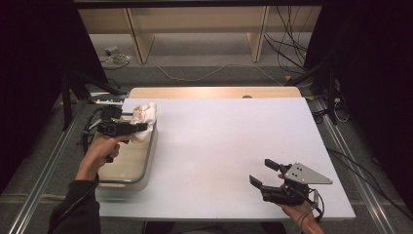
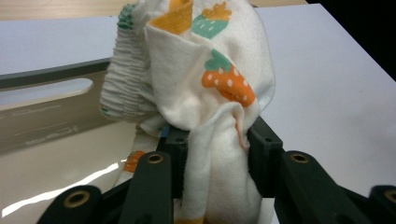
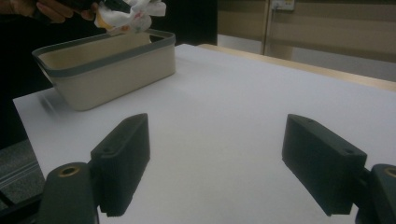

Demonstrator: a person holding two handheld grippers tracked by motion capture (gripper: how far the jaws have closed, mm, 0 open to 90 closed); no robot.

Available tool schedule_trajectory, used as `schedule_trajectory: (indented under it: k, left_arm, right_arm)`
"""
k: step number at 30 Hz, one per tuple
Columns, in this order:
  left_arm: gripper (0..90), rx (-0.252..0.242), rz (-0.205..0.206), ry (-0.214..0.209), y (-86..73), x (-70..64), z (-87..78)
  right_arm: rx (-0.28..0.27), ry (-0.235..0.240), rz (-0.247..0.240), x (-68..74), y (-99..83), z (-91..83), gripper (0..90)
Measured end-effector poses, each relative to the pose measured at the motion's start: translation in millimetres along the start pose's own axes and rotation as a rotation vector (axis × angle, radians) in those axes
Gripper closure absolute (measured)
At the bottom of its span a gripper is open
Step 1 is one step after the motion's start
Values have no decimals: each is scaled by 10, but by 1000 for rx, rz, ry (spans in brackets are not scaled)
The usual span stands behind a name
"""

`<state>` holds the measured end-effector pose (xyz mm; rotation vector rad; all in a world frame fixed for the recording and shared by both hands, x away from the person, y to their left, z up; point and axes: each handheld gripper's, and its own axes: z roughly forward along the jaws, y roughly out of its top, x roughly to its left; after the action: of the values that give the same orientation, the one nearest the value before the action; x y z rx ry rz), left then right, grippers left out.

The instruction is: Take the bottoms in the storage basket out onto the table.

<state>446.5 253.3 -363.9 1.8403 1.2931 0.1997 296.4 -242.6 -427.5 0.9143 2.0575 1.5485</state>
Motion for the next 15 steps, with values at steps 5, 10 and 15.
schedule_trajectory:
  k: [5, 10, 15]
  left_arm:
    - [663, -4, 6, -18, 7, -51, 16]
    - [663, -11, 12, -33, 11, -89, 29]
    - [663, -25, 14, -50, 18, -137, 37]
  right_arm:
    - [0, 0, 0, 1, 0, 0, 242]
    - [0, 1, 0, 1, 0, 0, 242]
    - [0, 1, -1, 2, 0, 1, 242]
